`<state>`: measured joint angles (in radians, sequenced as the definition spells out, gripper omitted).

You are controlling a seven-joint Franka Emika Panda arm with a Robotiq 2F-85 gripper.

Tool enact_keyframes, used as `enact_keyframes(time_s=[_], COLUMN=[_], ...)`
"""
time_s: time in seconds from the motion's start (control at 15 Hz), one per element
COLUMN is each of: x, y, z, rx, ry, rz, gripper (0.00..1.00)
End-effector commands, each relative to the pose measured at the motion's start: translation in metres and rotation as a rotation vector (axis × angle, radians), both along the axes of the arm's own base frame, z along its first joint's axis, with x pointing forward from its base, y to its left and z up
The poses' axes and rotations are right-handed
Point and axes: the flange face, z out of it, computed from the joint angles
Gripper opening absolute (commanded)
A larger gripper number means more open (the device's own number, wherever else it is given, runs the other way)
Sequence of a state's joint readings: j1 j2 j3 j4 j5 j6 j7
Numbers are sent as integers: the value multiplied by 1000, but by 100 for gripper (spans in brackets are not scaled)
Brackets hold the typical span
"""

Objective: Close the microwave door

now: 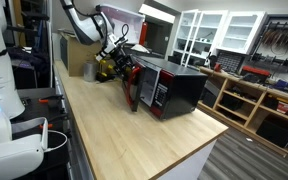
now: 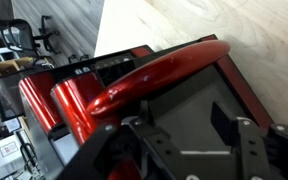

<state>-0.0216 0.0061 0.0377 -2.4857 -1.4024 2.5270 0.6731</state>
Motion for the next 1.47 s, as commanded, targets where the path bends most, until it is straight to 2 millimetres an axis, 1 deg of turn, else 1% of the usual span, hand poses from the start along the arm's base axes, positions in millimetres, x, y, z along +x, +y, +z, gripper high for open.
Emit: enact_keyframes(time_s=[0.0, 0.27, 0.33, 1.0, 1.13, 1.4], x=[-7, -10, -9, 5, 11, 33], y=[3, 6, 6, -8, -10, -15], z=[-6, -12, -13, -34, -37, -38], rx=[-54, -107, -123, -314, -340, -397], ry=[-29, -54, -61, -143, -158, -185], rz=[57, 117, 133, 244, 260, 300], gripper=[36, 5, 1, 0, 0, 0])
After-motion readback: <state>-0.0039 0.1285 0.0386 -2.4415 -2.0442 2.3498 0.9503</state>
